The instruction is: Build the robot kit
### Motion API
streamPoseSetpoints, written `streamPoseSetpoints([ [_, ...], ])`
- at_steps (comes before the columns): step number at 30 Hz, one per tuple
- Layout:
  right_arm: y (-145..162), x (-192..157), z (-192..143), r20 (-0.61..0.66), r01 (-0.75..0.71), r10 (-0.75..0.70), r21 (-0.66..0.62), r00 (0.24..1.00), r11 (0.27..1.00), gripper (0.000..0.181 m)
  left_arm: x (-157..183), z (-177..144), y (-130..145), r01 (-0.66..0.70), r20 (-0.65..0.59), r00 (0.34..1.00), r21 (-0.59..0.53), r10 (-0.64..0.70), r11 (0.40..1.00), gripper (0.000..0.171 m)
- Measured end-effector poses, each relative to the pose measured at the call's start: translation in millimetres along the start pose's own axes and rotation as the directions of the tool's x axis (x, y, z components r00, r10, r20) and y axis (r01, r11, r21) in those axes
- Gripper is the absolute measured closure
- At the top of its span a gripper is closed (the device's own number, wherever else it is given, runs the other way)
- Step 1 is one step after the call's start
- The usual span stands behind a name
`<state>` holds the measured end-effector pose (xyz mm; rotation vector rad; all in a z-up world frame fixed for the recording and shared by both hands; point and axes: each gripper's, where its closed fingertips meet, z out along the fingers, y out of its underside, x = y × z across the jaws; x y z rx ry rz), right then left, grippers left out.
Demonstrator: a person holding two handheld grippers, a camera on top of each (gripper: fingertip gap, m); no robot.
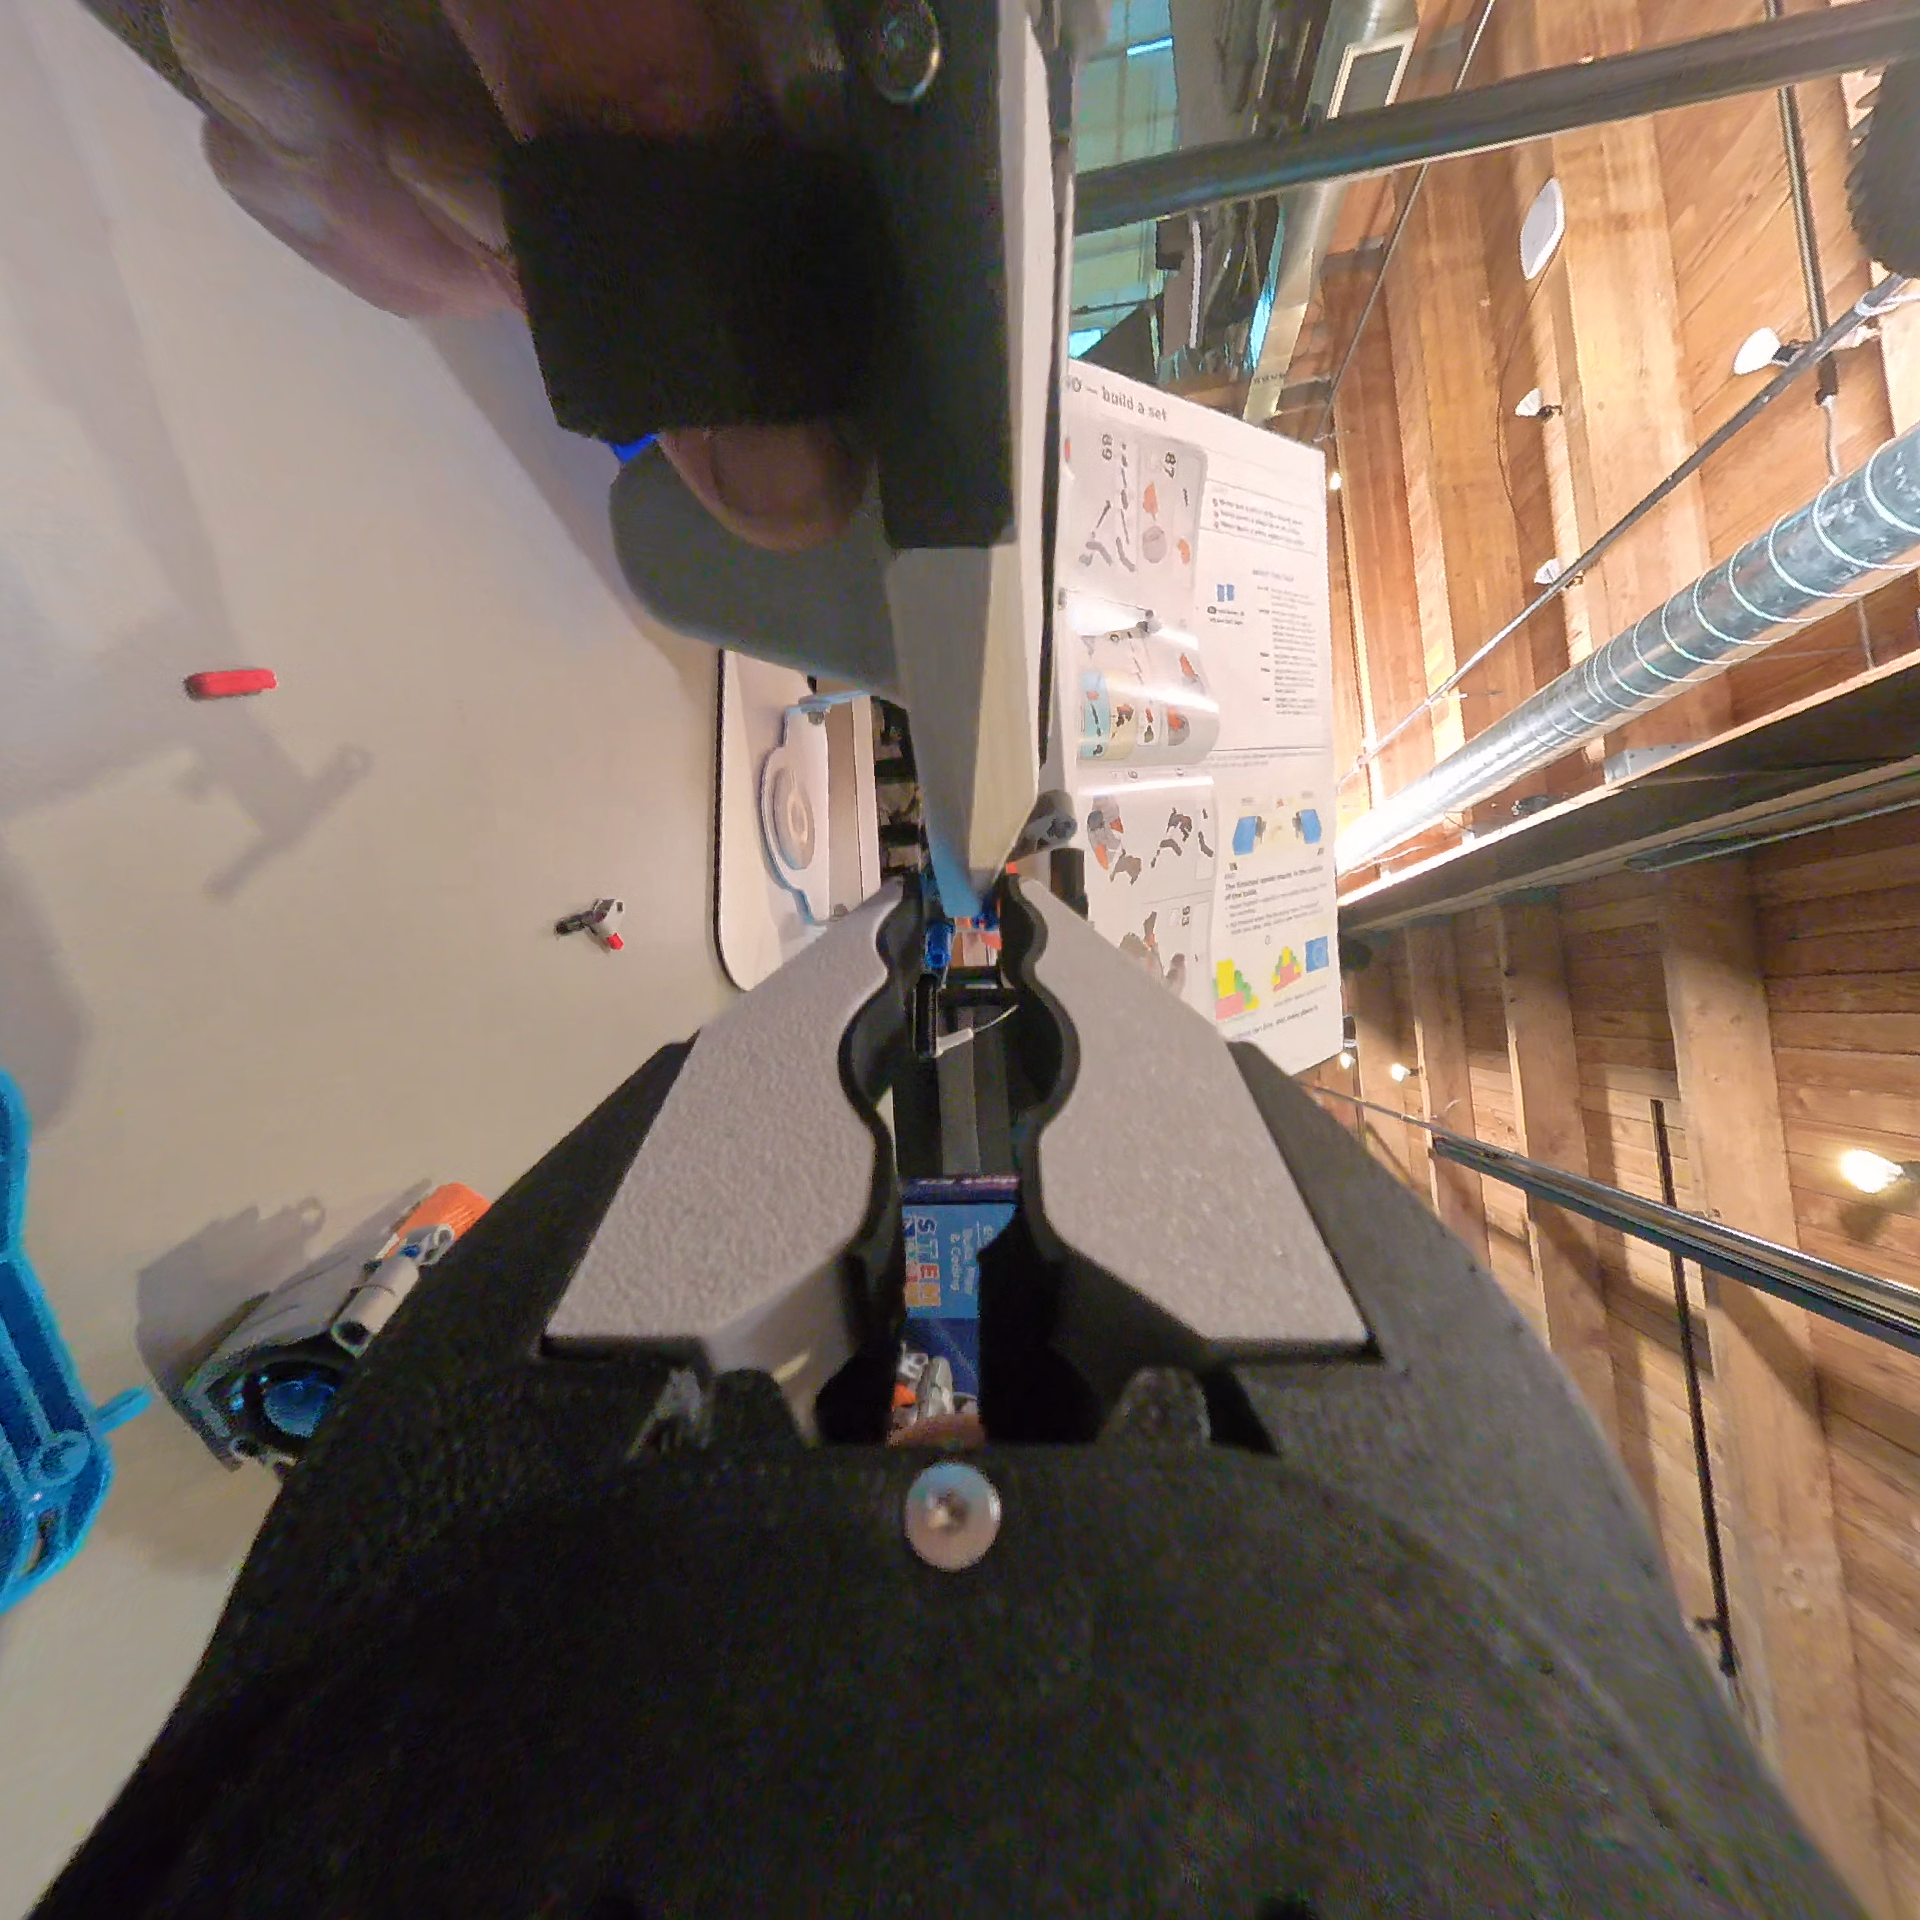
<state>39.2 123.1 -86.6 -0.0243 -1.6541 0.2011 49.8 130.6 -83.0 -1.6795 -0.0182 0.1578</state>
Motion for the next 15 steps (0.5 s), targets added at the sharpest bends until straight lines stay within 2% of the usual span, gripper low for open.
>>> streamPoseSetpoints([
  [15, -0.8, 4.1, 1.1, -0.040, -0.049, 0.046, -0.068, 0.998, 0.996, 0.170, -2.3, -0.4, -5.0, 0.092, 0.059, 0.994, 0.055, -0.095, 0.994, 0.151],
])
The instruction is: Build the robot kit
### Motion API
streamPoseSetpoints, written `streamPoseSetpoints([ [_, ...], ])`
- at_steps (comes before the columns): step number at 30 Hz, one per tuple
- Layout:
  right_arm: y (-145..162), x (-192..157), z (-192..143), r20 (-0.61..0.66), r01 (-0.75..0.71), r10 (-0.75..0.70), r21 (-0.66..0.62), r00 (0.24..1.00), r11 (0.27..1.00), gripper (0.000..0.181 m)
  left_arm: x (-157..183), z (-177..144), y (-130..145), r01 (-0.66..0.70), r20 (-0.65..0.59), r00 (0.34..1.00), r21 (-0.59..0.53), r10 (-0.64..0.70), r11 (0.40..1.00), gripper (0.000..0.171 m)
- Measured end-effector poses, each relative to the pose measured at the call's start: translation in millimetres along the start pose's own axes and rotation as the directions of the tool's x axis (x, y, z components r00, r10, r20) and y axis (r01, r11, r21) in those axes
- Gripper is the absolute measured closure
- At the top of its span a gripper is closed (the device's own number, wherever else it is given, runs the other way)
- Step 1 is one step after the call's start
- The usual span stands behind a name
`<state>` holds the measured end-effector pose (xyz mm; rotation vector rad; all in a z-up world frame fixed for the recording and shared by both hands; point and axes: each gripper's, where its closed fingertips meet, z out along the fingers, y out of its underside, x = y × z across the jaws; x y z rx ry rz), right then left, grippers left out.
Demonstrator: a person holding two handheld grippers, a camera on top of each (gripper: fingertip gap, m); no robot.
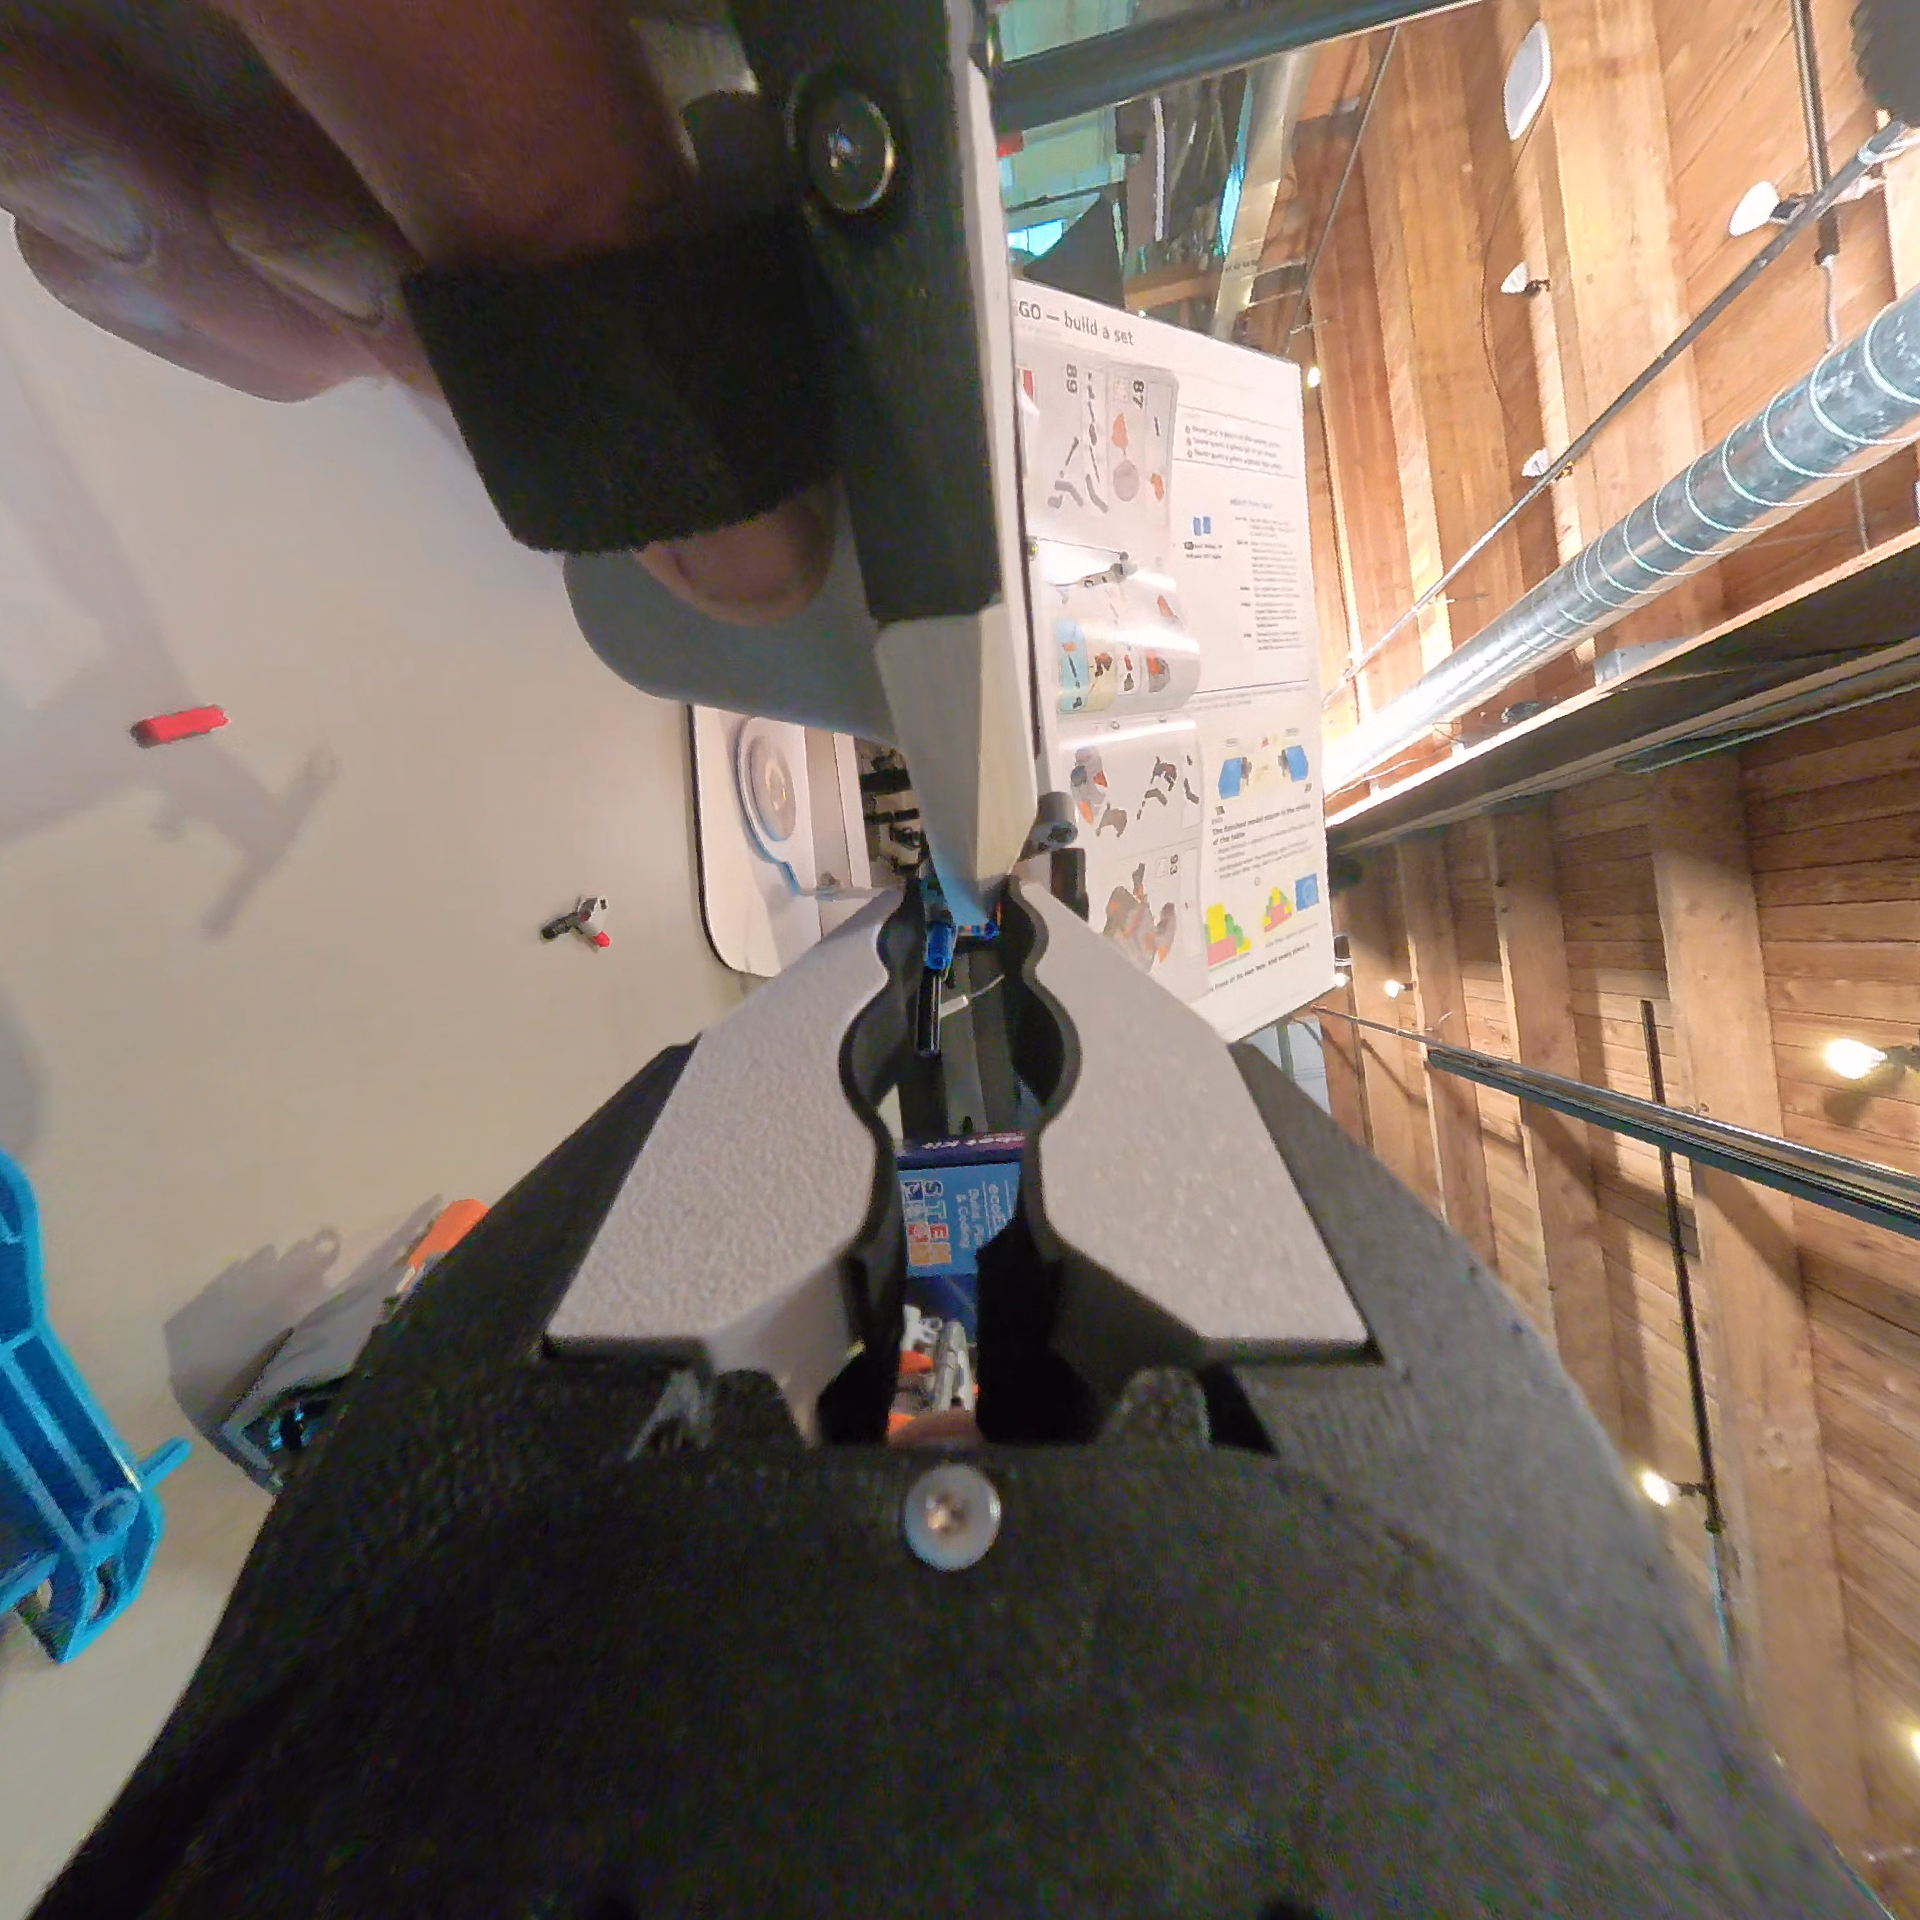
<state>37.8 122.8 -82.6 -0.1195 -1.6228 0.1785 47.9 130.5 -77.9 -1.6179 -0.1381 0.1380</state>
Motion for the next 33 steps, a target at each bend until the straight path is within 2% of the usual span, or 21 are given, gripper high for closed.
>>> streamPoseSetpoints([
  [6, -3, 5, -3, 0.043, -0.073, 0.069, 0.100, 0.997, 0.992, 0.159, -8, -3, -6, 0.072, -0.017, 0.997, 0.046, -0.072, 0.996, 0.150],
  [8, -4, 8, -10, 0.119, -0.200, 0.181, 0.176, 0.976, 0.964, 0.162, -8, -6, -12, 0.095, -0.064, 0.994, 0.089, -0.089, 0.992, 0.150],
  [10, 4, 20, -13, 0.198, -0.370, 0.333, 0.198, 0.922, 0.908, 0.158, -7, -11, -17, 0.083, -0.121, 0.990, 0.119, -0.069, 0.989, 0.150],
  [12, 6, 27, -19, 0.346, -0.564, 0.476, 0.225, 0.809, 0.795, 0.153, 2, -17, -24, 0.025, -0.174, 0.985, 0.158, 0.003, 0.987, 0.150],
  [14, 8, 29, -21, 0.489, -0.728, 0.580, 0.189, 0.652, 0.659, 0.143, 20, -20, -29, -0.046, -0.250, 0.964, 0.177, 0.090, 0.983, 0.150],
  [17, -1, 25, -32, 0.700, -0.880, 0.589, 0.119, 0.403, 0.460, 0.145, 31, -18, -30, -0.110, -0.279, 0.946, 0.197, 0.163, 0.974, 0.150],
  [19, -2, 22, -34, 0.758, -0.914, 0.575, 0.068, 0.308, 0.400, 0.148, 34, -19, -31, -0.135, -0.281, 0.940, 0.218, 0.195, 0.966, 0.150],
  [24, -6, 17, -35, 0.768, -0.913, 0.560, 0.076, 0.310, 0.401, 0.153, 36, -20, -31, -0.161, -0.275, 0.935, 0.229, 0.222, 0.960, 0.149],
  [26, -8, 16, -37, 0.777, -0.920, 0.553, 0.081, 0.300, 0.384, 0.177, 33, -20, -31, -0.151, -0.268, 0.941, 0.222, 0.209, 0.963, 0.147],
  [28, -8, 15, -36, 0.792, -0.935, 0.554, 0.056, 0.256, 0.351, 0.179, 32, -23, -33, -0.123, -0.283, 0.940, 0.237, 0.189, 0.964, 0.154],
  [30, -6, 12, -32, 0.792, -0.938, 0.560, 0.042, 0.242, 0.345, 0.178, 27, -22, -32, -0.114, -0.268, 0.948, 0.225, 0.174, 0.968, 0.171],
  [33, -2, 6, -28, 0.788, -0.934, 0.568, 0.023, 0.237, 0.357, 0.178, 27, -15, -21, -0.105, -0.274, 0.950, 0.166, 0.148, 0.981, 0.171],
])
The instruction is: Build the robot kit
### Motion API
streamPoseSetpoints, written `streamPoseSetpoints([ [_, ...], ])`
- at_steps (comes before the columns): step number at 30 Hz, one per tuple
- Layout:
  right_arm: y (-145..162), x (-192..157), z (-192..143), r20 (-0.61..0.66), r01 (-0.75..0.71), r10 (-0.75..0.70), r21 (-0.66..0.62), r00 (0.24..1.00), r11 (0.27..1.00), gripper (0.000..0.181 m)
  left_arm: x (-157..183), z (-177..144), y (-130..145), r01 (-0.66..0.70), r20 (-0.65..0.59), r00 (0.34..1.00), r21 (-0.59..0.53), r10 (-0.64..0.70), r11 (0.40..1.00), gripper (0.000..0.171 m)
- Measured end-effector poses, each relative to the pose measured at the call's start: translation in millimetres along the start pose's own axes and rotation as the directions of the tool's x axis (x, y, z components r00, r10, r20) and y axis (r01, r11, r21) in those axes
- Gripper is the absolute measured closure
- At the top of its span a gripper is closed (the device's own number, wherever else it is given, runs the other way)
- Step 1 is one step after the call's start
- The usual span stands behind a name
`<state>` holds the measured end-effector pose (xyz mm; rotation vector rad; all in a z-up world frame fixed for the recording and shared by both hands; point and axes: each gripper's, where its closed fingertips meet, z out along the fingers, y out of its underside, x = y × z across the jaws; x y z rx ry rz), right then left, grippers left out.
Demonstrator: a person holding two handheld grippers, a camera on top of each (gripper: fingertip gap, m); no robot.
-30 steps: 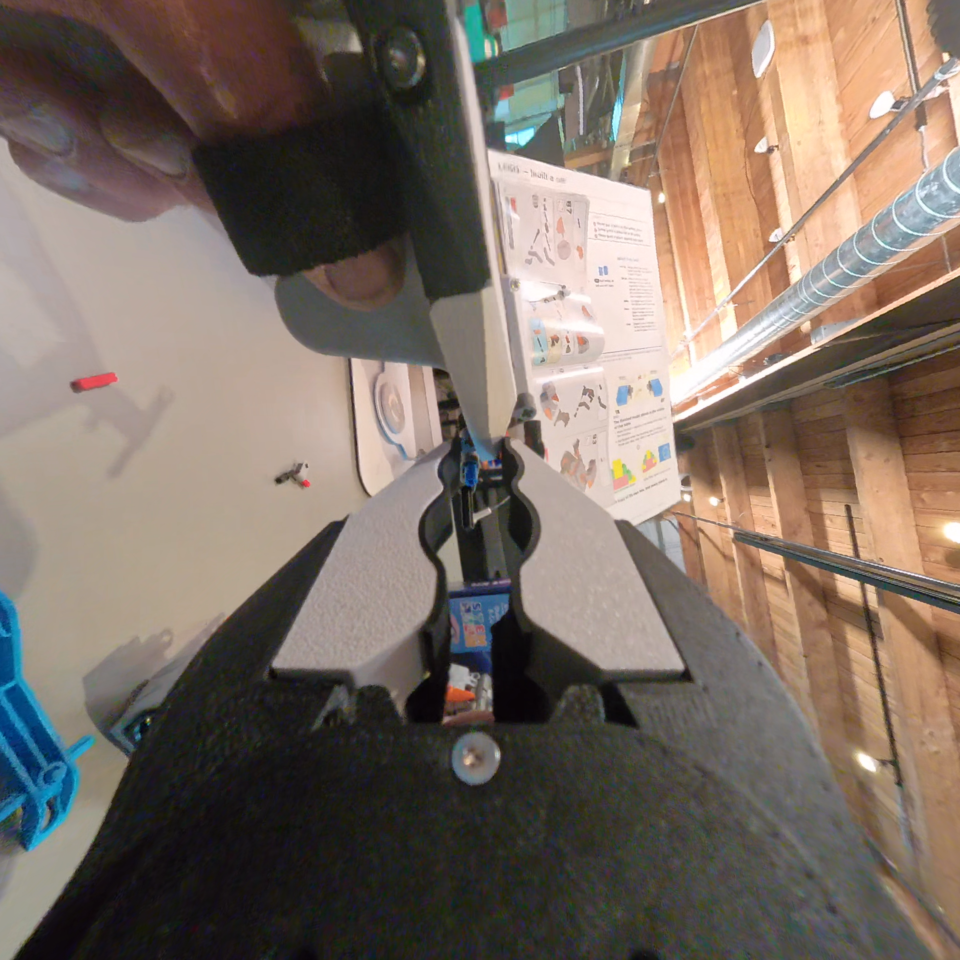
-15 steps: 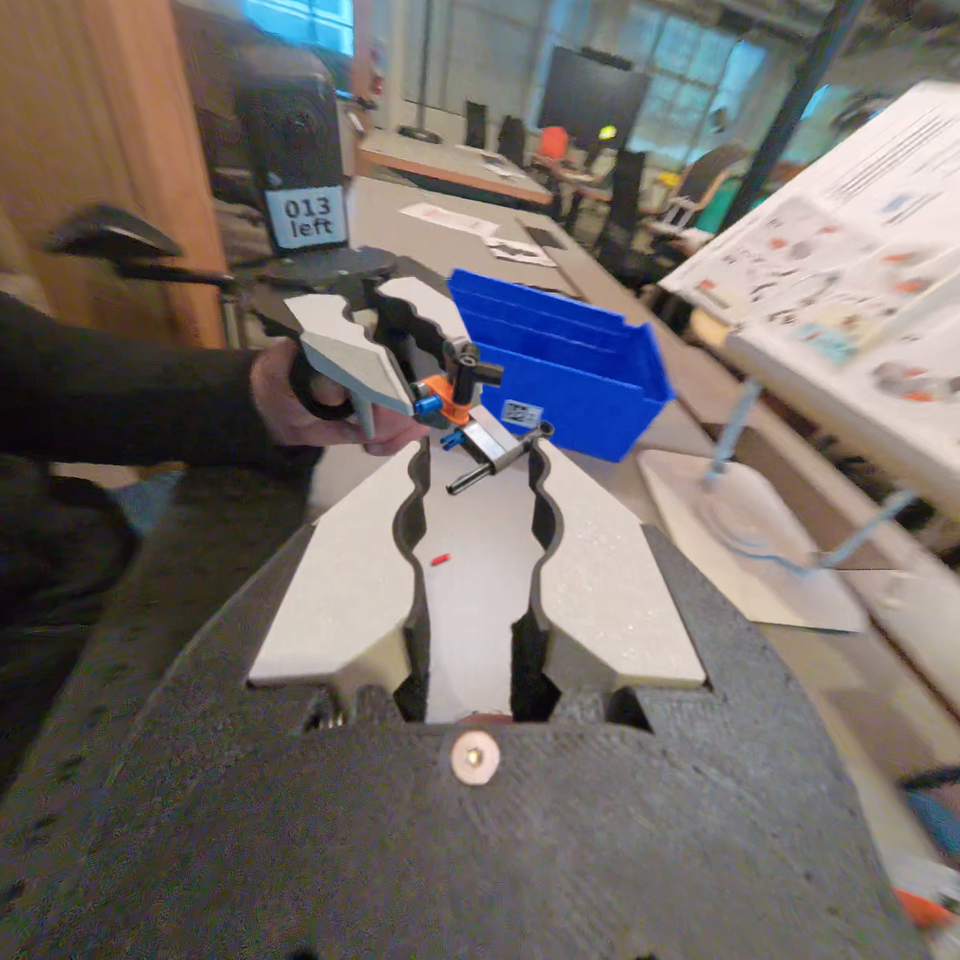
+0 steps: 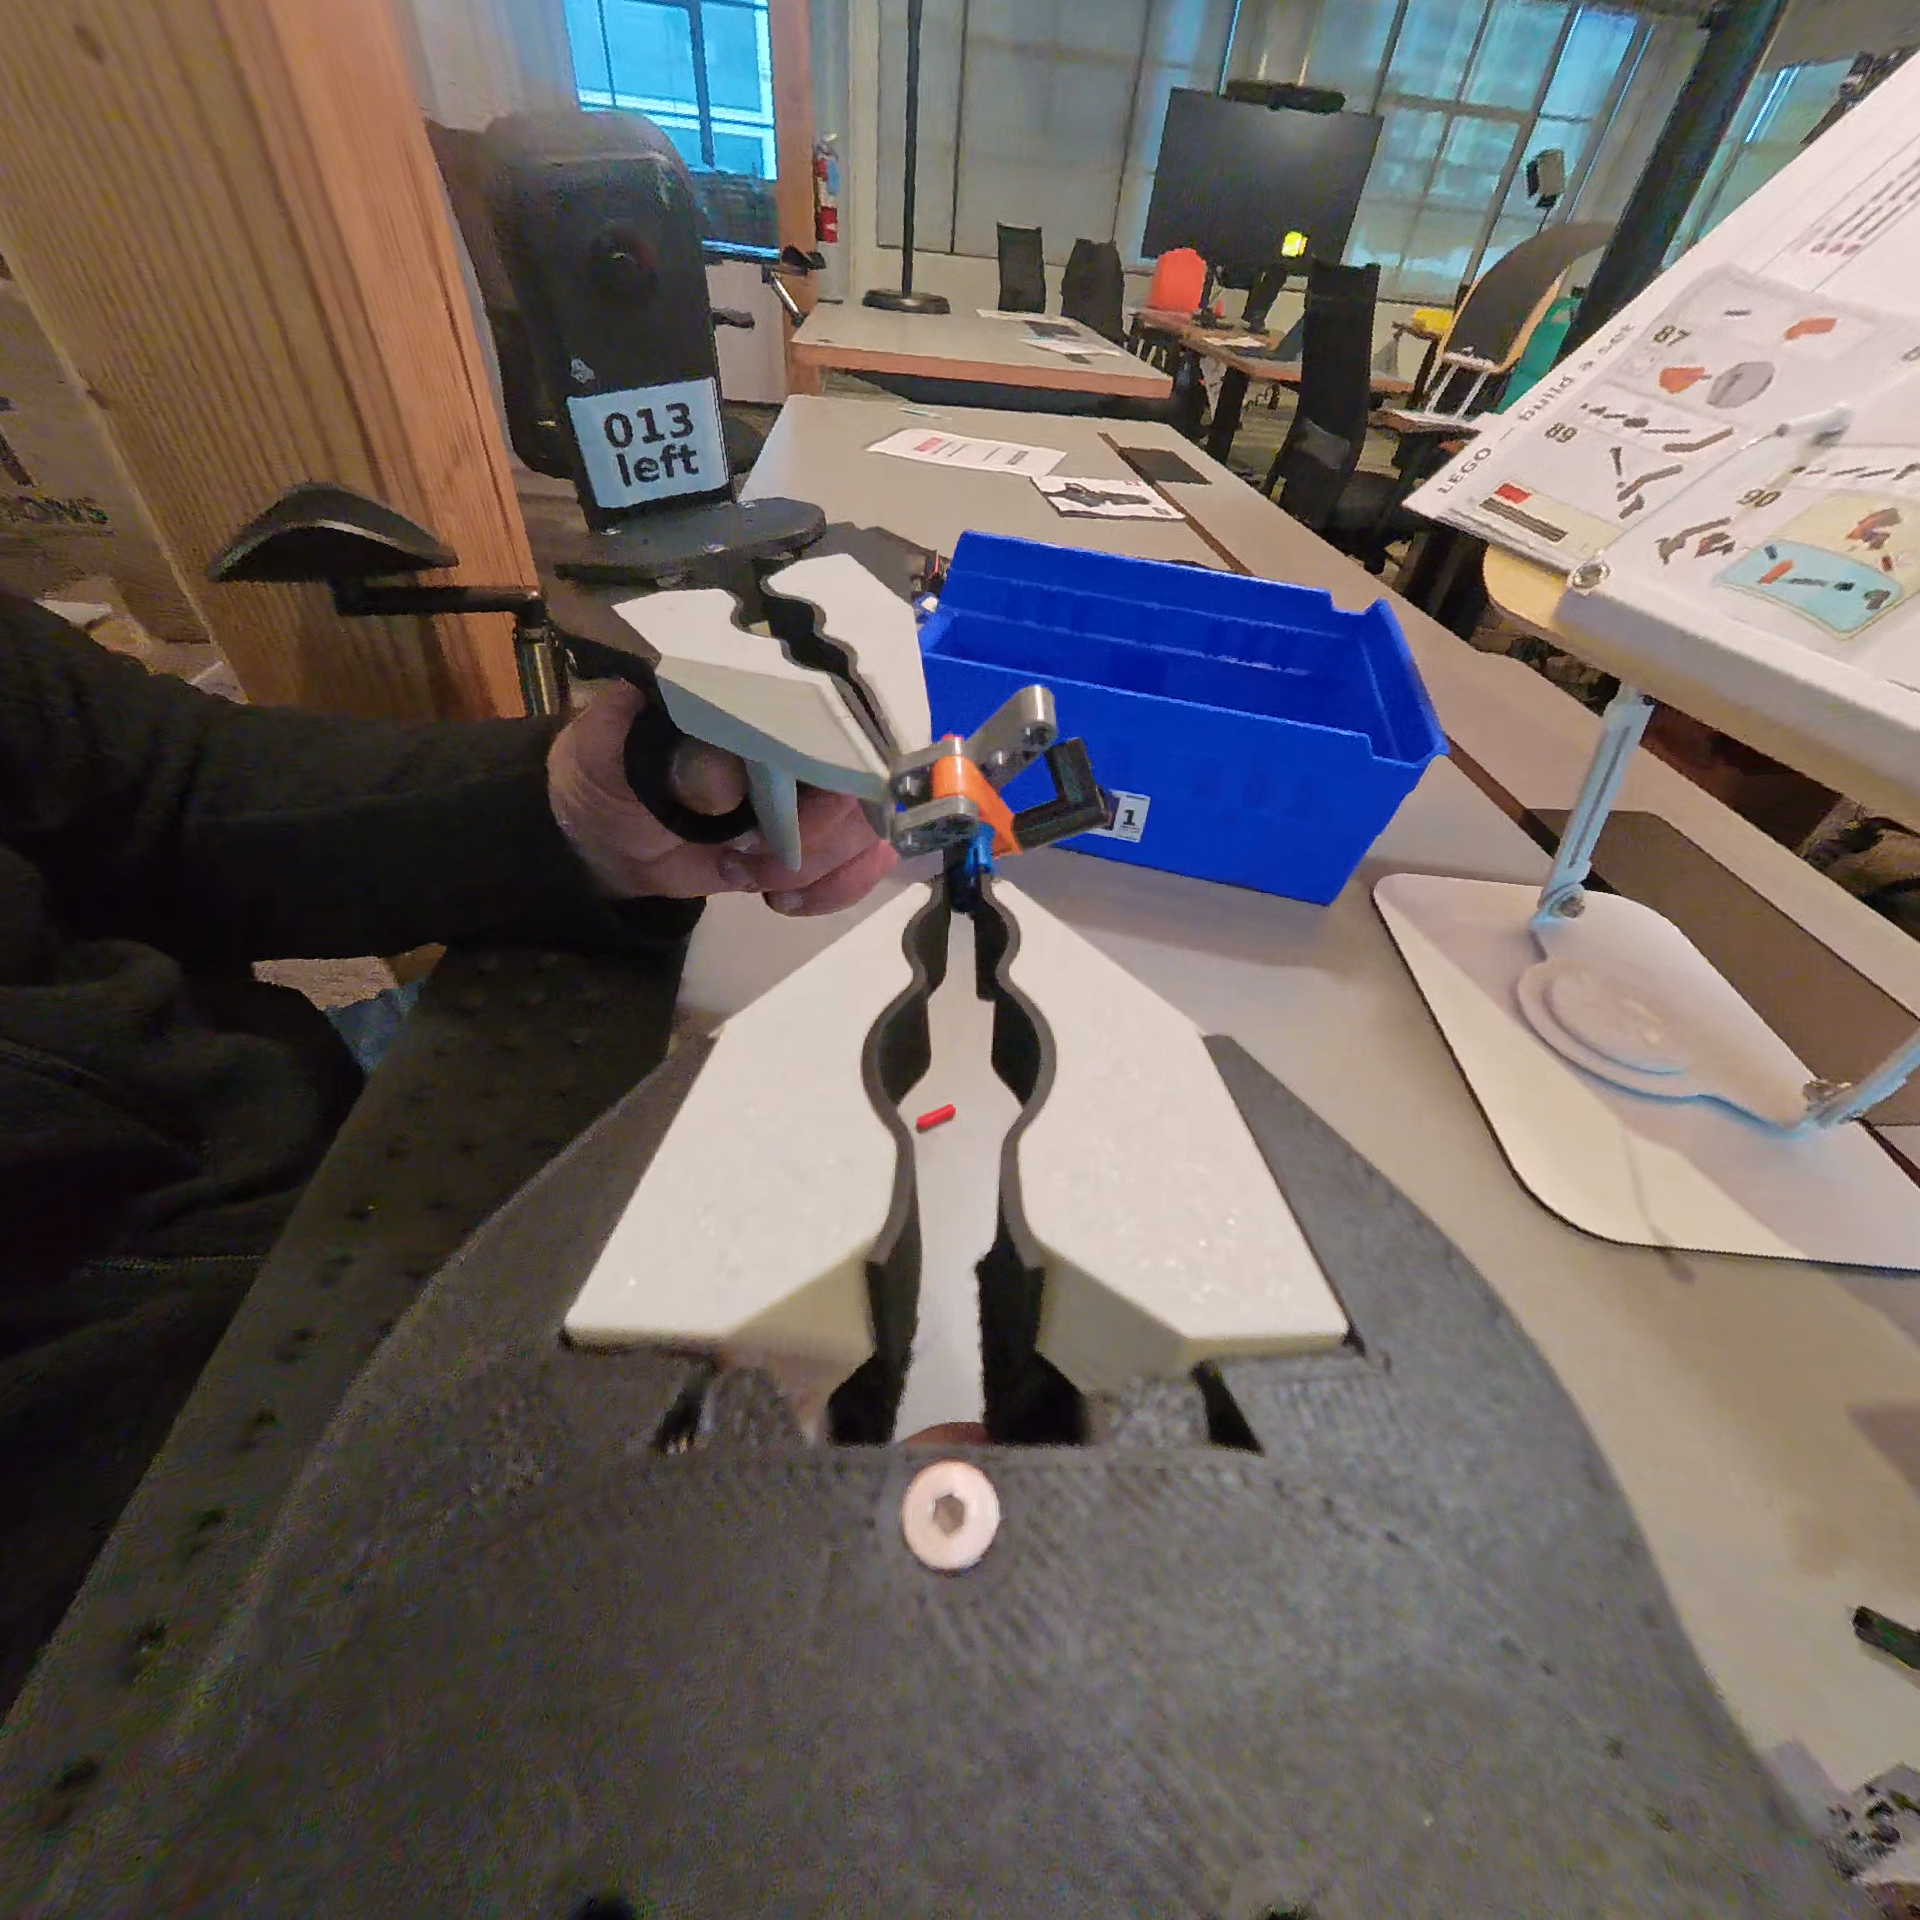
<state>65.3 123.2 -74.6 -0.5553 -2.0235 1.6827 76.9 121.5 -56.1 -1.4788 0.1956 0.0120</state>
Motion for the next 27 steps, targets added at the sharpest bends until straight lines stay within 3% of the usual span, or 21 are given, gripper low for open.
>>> streamPoseSetpoints([
  [5, 1, 1, -1, -0.011, 0.018, -0.018, -0.008, 1.000, 1.000, 0.179, -2, -2, 2, 0.023, -0.003, 1.000, 0.002, -0.023, 1.000, 0.169],
  [8, 0, -1, -1, 0.010, -0.004, 0.004, 0.000, 1.000, 1.000, 0.179, -5, -6, -1, -0.020, 0.040, 0.999, 0.011, 0.019, 1.000, 0.148],
  [11, -5, -9, -3, 0.074, -0.050, 0.048, 0.024, 0.996, 0.998, 0.179, -6, -3, 5, -0.023, 0.044, 0.999, -0.031, 0.024, 0.999, 0.141],
  [14, -6, -15, -3, 0.150, -0.133, 0.128, 0.029, 0.980, 0.991, 0.179, 3, 2, 10, -0.019, -0.015, 1.000, -0.057, 0.018, 0.998, 0.159],
  [16, -7, -14, -4, 0.161, -0.156, 0.149, 0.037, 0.976, 0.987, 0.178, 4, 3, 10, 0.001, -0.026, 1.000, -0.054, -0.003, 0.999, 0.162],
  [23, -26, -8, -17, 0.125, -0.084, 0.068, 0.127, 0.990, 0.988, 0.161, 8, -7, -6, 0.265, -0.204, 0.948, 0.075, -0.246, 0.961, 0.165],
  [27, -30, 0, -24, 0.031, 0.063, -0.068, 0.130, 0.997, 0.989, 0.159, 25, -11, -18, 0.463, -0.435, 0.815, 0.092, -0.383, 0.882, 0.166],
])
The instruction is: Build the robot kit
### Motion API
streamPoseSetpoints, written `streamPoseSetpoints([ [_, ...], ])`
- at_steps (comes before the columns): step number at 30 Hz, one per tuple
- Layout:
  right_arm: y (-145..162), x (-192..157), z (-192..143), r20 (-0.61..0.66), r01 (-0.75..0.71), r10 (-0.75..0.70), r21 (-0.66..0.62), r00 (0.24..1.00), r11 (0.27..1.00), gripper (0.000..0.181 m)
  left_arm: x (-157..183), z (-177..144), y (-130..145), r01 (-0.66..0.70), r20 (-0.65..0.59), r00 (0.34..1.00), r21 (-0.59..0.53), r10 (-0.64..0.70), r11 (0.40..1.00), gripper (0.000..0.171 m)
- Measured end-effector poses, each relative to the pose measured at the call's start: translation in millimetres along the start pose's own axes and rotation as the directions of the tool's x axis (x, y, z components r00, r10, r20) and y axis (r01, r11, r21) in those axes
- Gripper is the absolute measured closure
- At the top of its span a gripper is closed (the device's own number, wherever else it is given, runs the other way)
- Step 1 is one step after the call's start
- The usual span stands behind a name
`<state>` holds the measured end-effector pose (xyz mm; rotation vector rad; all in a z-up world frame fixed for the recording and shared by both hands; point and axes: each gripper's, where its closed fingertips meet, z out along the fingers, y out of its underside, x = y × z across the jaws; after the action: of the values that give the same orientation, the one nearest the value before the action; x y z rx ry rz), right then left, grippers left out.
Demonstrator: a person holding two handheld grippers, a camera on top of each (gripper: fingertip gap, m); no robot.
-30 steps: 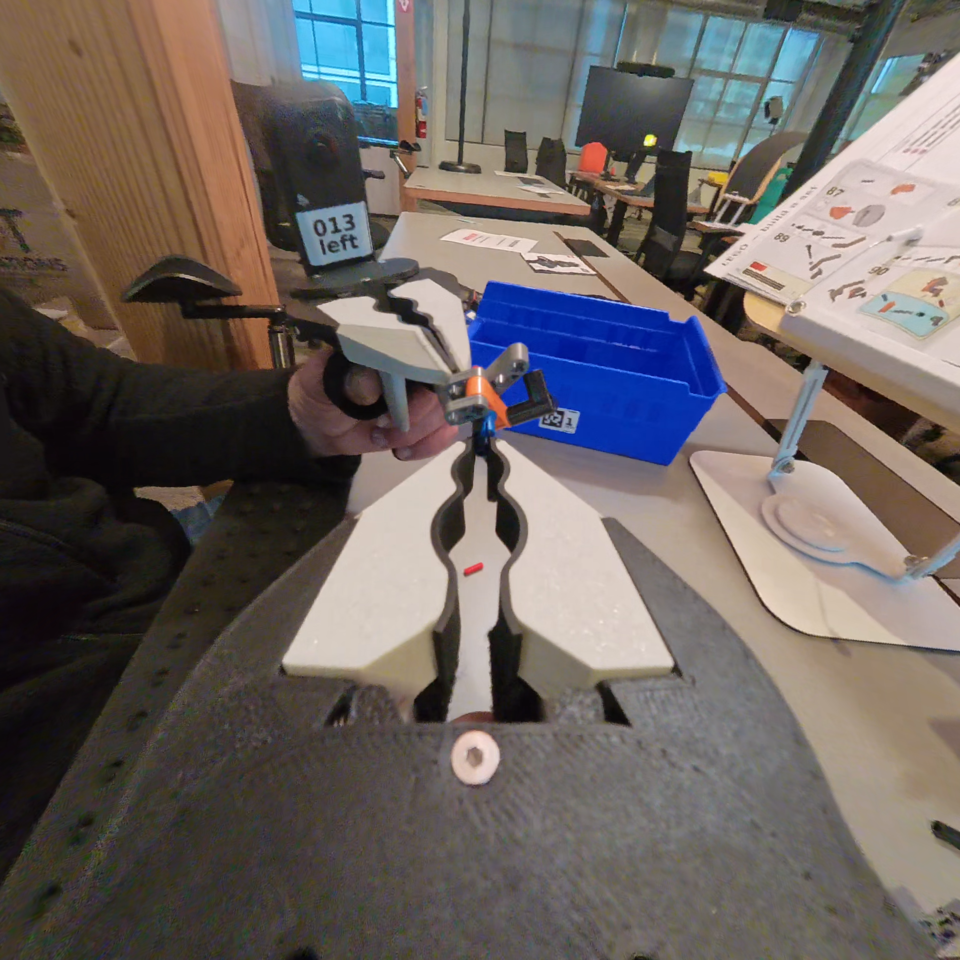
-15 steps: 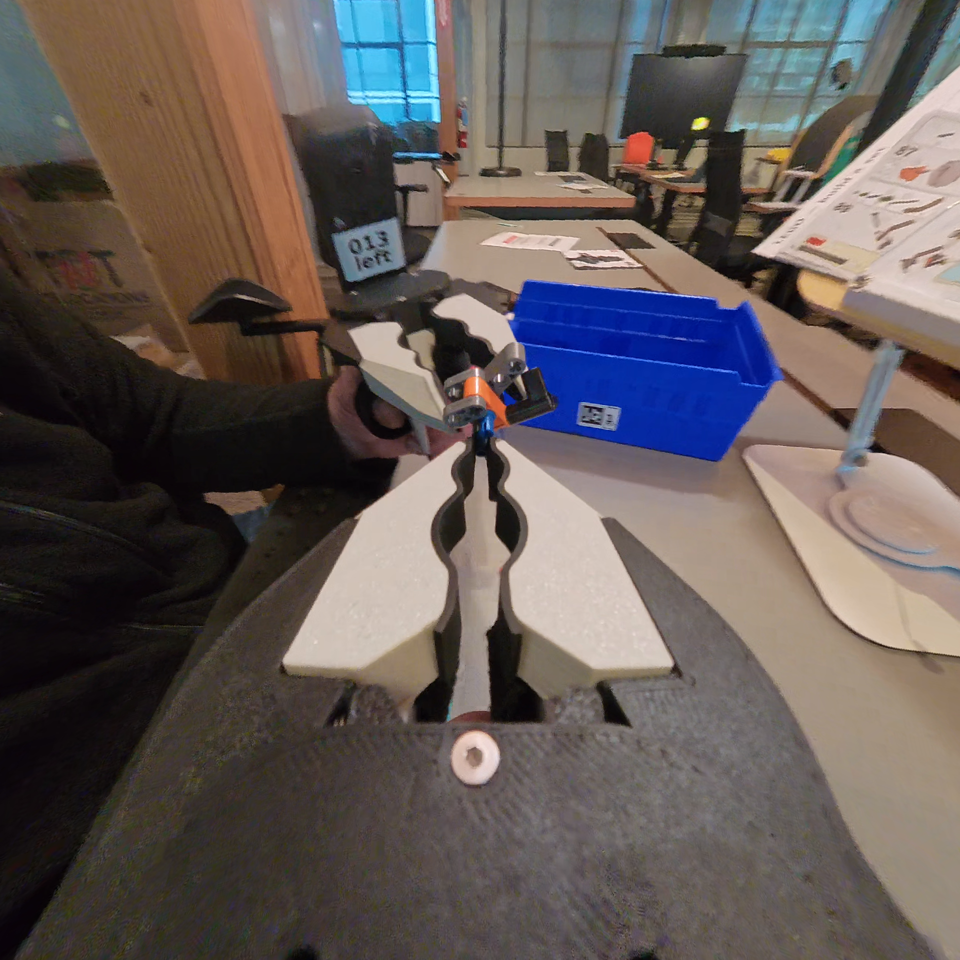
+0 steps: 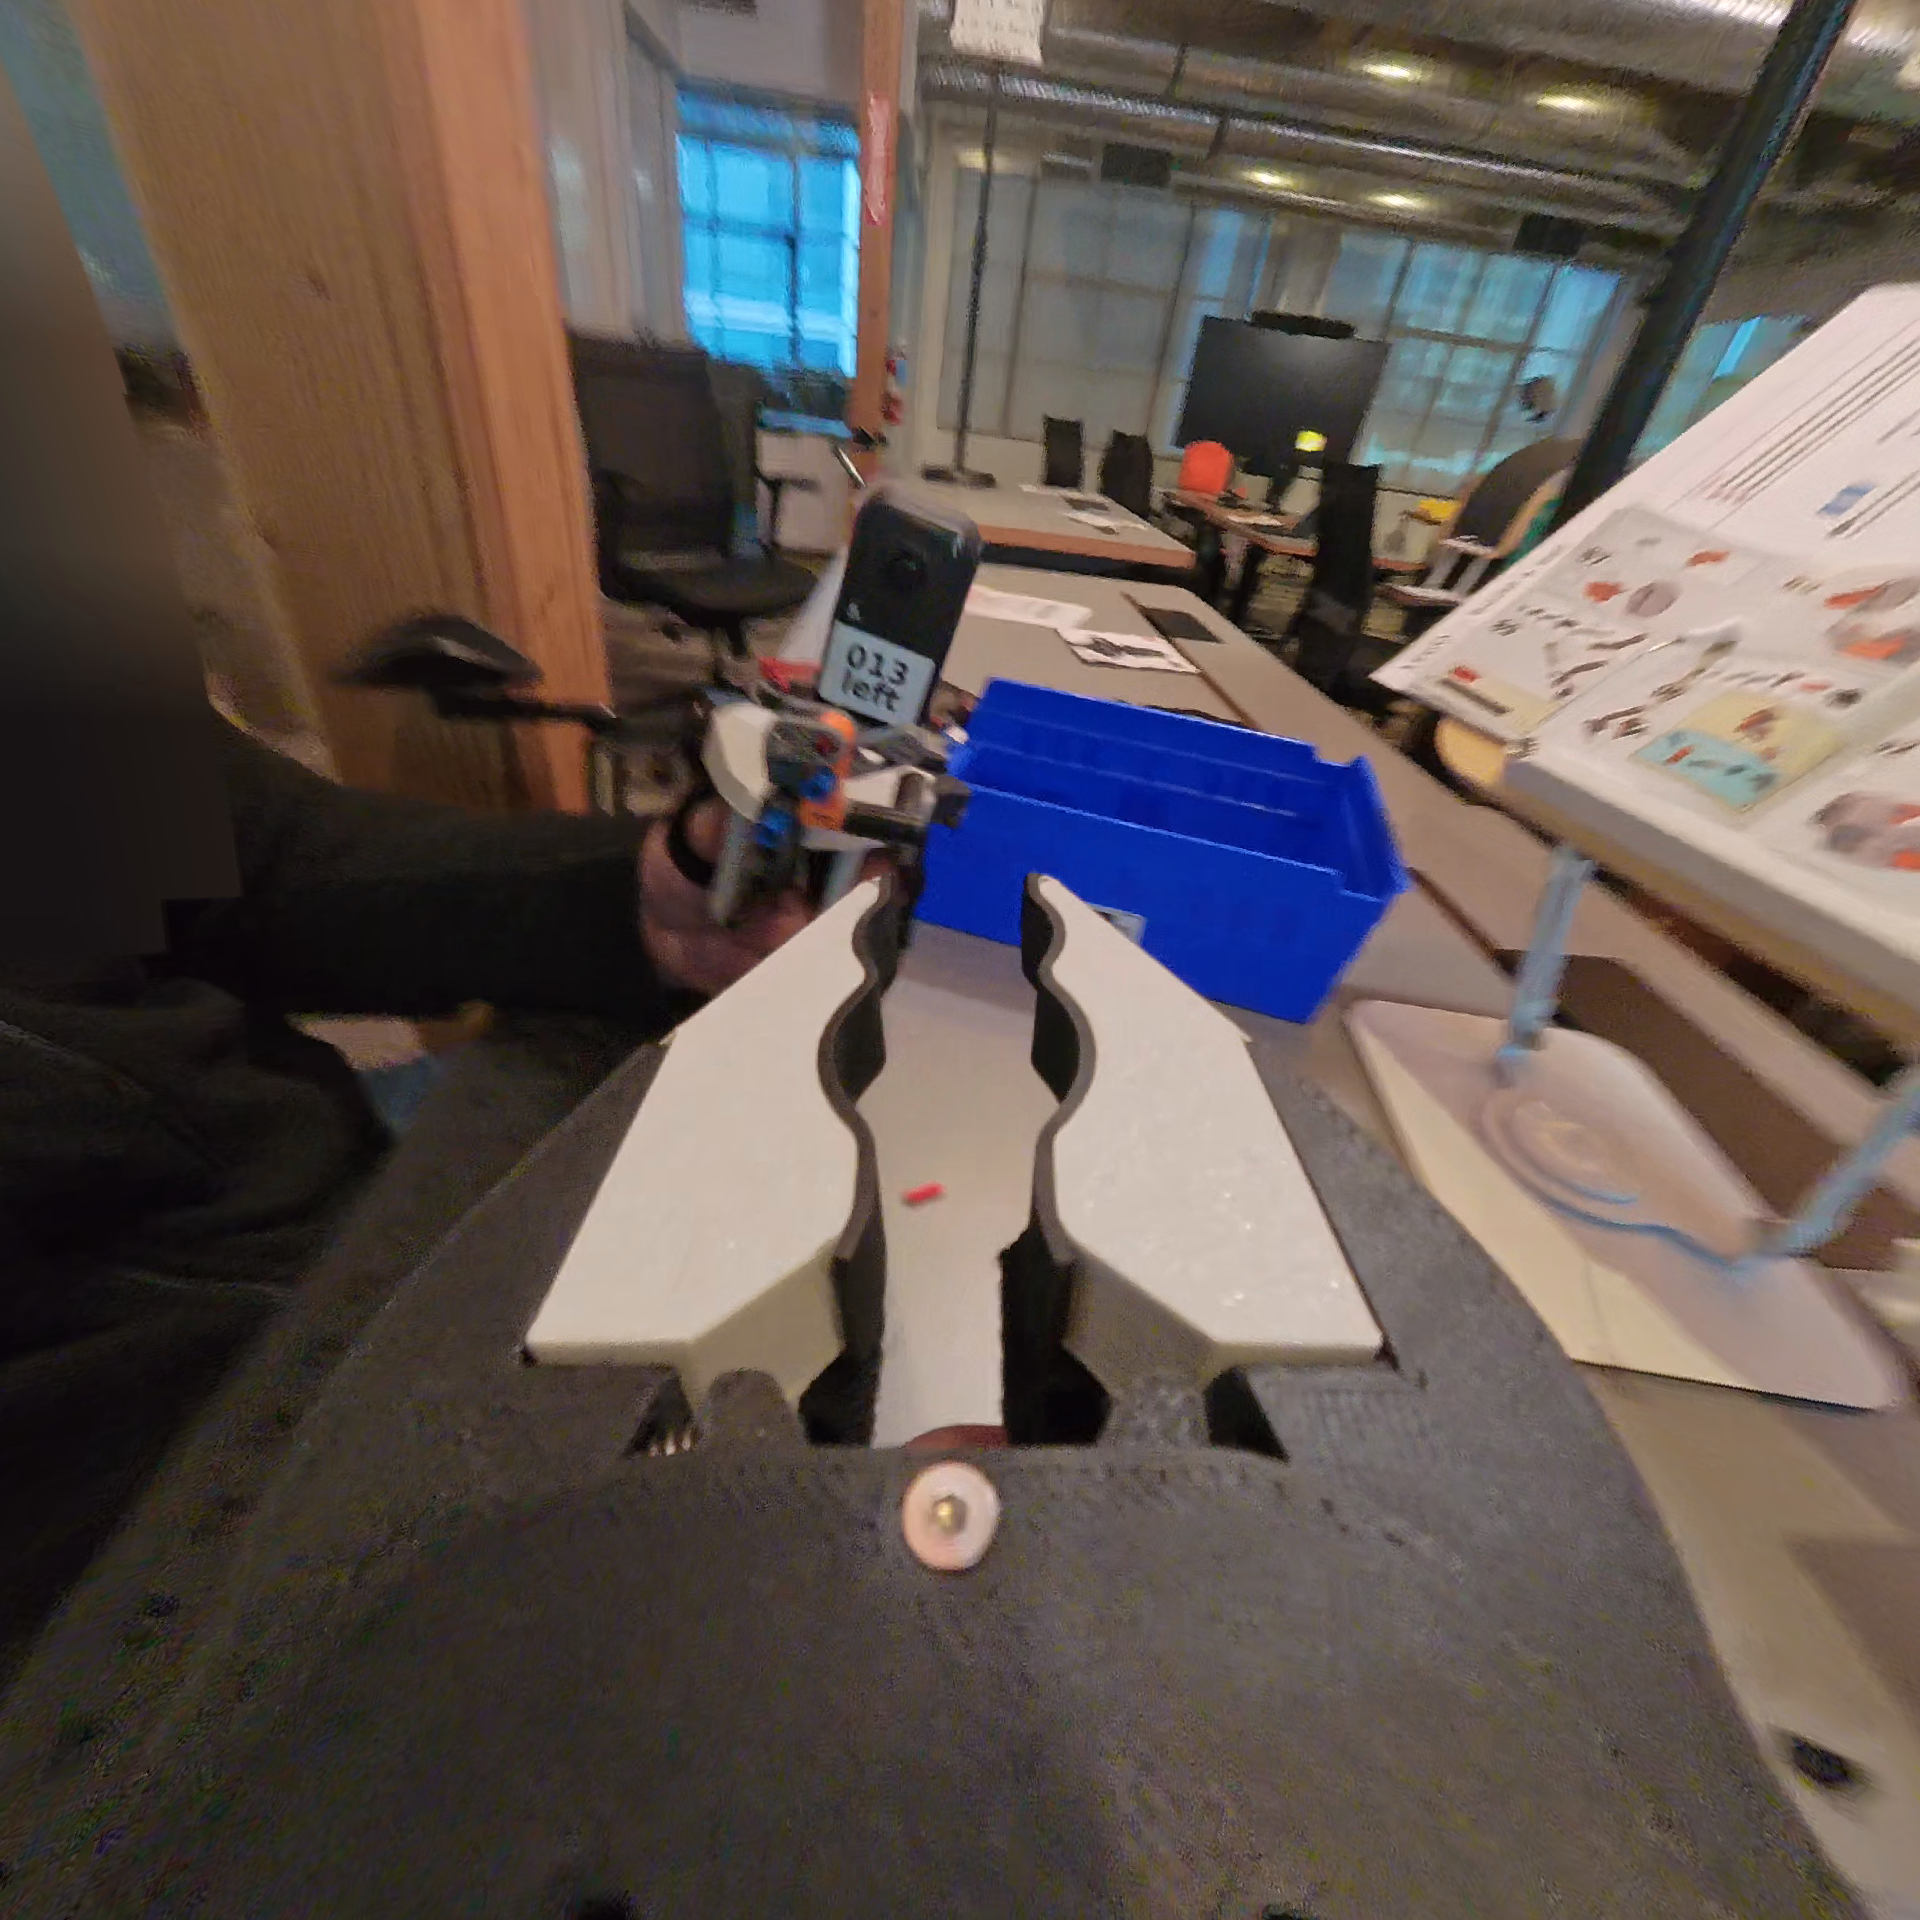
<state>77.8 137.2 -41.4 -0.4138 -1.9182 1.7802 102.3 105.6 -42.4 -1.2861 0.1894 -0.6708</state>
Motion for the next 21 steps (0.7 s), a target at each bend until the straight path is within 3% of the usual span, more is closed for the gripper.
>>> streamPoseSetpoints([
  [3, 7, -10, 6, -0.042, 0.243, -0.248, -0.099, 0.968, 0.965, 0.160, 13, 4, 5, 0.086, -0.130, 0.988, 0.002, -0.085, 0.996, 0.166],
  [8, 4, -27, 15, -0.083, 0.524, -0.546, -0.194, 0.833, 0.829, 0.161, 25, 4, 7, 0.179, -0.244, 0.954, 0.005, -0.173, 0.984, 0.166],
  [14, 6, -31, 18, -0.100, 0.675, -0.725, -0.297, 0.681, 0.675, 0.166, 20, 3, 8, 0.232, -0.242, 0.945, 0.013, -0.222, 0.973, 0.166],
  [18, 9, -27, 19, -0.111, 0.673, -0.734, -0.326, 0.670, 0.664, 0.164, 20, 4, 10, 0.253, -0.248, 0.937, -0.001, -0.246, 0.967, 0.166],
  [21, 8, -24, 20, -0.146, 0.705, -0.787, -0.368, 0.600, 0.606, 0.159, 18, 5, 10, 0.257, -0.234, 0.940, 0.007, -0.248, 0.966, 0.166],
])
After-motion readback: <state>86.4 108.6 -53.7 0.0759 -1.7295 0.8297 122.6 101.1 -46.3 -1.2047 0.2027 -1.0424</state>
